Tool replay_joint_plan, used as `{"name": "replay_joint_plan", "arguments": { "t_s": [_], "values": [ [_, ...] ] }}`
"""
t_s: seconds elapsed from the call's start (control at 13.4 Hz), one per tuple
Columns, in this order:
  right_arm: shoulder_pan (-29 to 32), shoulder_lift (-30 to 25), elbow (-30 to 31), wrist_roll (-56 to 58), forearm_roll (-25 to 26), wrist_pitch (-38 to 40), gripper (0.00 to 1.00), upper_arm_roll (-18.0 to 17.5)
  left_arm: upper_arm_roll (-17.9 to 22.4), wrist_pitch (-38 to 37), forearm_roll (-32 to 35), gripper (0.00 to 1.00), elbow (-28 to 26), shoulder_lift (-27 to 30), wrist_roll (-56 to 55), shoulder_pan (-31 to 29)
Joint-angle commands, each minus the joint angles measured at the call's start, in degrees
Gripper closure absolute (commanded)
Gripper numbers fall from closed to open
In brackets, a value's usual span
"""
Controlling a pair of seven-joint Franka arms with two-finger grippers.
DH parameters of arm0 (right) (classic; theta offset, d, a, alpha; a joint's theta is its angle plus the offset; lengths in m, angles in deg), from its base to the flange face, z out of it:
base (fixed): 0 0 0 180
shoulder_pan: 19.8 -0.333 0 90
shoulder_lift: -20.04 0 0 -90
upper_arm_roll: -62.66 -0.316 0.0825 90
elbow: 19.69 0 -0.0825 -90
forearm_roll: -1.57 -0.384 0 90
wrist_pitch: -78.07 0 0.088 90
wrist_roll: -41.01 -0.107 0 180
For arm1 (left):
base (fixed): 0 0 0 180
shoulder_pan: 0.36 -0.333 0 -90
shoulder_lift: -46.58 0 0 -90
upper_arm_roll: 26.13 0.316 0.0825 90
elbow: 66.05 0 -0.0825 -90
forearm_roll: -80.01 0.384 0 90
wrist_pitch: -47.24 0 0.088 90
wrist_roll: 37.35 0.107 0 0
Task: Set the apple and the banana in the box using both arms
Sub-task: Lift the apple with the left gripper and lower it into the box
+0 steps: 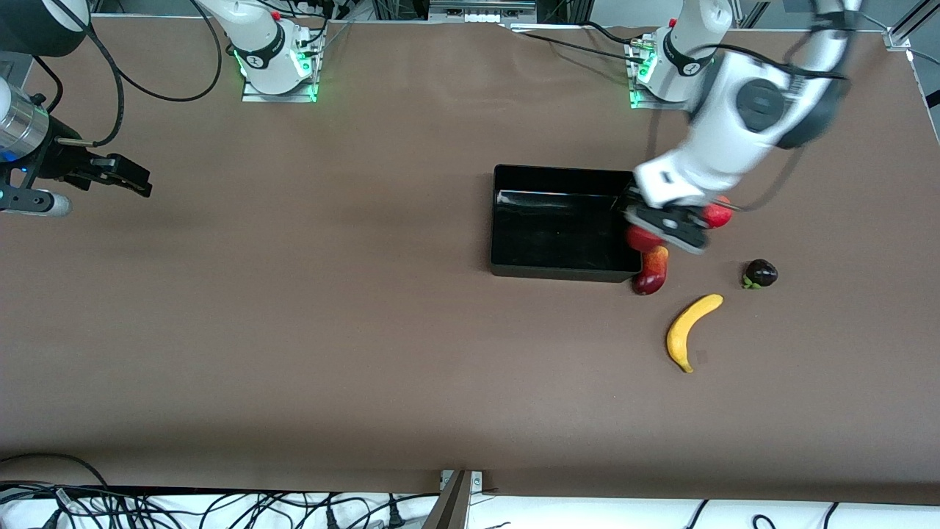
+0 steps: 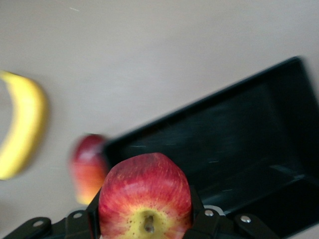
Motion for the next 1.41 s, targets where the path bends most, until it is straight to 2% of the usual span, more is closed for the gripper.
{"name": "replay_joint_plan", "arguments": {
  "t_s": [0.0,0.22,0.45,0.89,0.97,1.04,1.12,1.34],
  "values": [
    [-0.3,0.5,-1.5,0.1,-0.8,1.4,0.0,0.1,0.3,0.1,-1.5,1.0,7.1,-8.2,-13.0,7.6],
    [-0.3,0.5,-1.5,0.1,-0.9,1.4,0.0,0.1,0.4,3.4,-2.0,1.0,12.7,-16.8,-21.7,13.8],
    [-0.4,0.4,-1.5,0.1,-0.9,1.5,0.0,0.0,1.0,8.7,-1.8,1.0,13.9,-23.0,-24.9,16.8],
    [-0.4,0.5,-1.4,0.0,-0.9,1.4,0.0,-0.5,1.6,10.0,-1.9,1.0,13.9,-26.3,-25.0,18.3],
    [-0.4,0.5,-1.4,-0.1,-1.0,1.4,0.0,-0.5,1.6,10.0,-1.9,0.96,13.9,-26.8,-25.0,18.4],
    [-0.4,0.5,-1.3,0.0,-1.0,1.5,0.0,-0.5,1.6,10.1,-1.9,0.45,13.9,-27.6,-24.9,18.5],
    [-0.4,0.5,-1.4,0.1,-0.9,1.4,0.0,-0.5,1.6,11.1,-1.7,0.0,13.6,-27.7,-24.9,18.5],
    [-0.4,0.5,-1.4,0.1,-0.9,1.4,0.0,-0.5,1.6,10.6,-1.5,0.0,13.3,-24.9,-24.3,17.7]
  ]
}}
